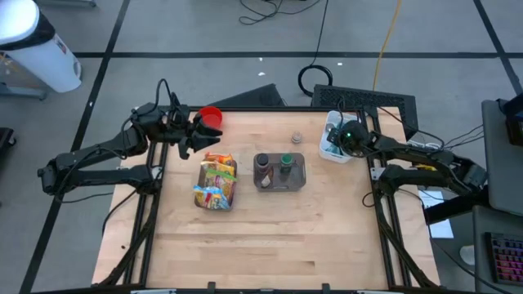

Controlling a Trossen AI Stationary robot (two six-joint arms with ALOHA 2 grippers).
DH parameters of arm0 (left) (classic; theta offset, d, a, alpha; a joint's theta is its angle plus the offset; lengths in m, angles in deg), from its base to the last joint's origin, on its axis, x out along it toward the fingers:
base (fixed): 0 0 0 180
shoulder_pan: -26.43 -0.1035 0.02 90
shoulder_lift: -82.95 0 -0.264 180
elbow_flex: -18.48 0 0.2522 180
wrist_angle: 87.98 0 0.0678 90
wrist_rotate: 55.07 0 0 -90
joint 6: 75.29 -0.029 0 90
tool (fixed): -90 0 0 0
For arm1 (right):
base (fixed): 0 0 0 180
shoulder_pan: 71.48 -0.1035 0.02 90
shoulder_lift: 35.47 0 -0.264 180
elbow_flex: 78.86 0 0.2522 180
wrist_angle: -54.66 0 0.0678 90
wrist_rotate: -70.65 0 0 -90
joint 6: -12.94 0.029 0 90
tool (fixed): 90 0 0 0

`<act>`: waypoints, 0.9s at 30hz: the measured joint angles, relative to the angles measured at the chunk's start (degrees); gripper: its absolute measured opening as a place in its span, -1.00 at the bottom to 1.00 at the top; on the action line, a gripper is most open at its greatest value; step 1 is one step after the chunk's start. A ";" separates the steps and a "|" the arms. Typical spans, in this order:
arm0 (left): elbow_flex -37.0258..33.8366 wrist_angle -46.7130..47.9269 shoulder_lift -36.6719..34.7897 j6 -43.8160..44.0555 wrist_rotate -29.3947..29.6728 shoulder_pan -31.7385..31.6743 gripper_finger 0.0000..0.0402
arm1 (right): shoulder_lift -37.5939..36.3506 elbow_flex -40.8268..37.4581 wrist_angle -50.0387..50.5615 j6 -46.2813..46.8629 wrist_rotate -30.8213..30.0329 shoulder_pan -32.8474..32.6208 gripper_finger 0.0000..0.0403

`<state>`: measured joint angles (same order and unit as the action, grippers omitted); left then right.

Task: Pick & Place Food Item
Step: Put the blue baby spoon into the white bin, then put the brown spice bottle into the right black bin

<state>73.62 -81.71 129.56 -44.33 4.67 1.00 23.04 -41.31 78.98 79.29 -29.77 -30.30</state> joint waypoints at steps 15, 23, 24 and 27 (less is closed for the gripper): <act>0.00 -0.04 0.00 -3.45 2.15 0.00 -0.07 | -19.48 0.00 -12.78 -11.16 -0.25 -0.01 -0.29; 0.00 -0.04 0.00 -3.54 8.79 0.00 -0.07 | -21.37 0.00 -37.92 -10.61 3.18 -2.52 -0.26; 0.00 -0.17 0.00 -3.69 9.60 0.00 -0.07 | -20.83 0.00 -42.05 -11.68 3.19 -3.67 -0.26; 0.00 -2.20 0.00 -3.67 11.16 0.00 -0.07 | -18.40 0.00 -55.37 -18.45 3.35 -8.34 -0.27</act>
<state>73.62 -83.91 129.56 -48.00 15.82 1.00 4.64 -41.31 23.62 60.85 -26.42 -38.64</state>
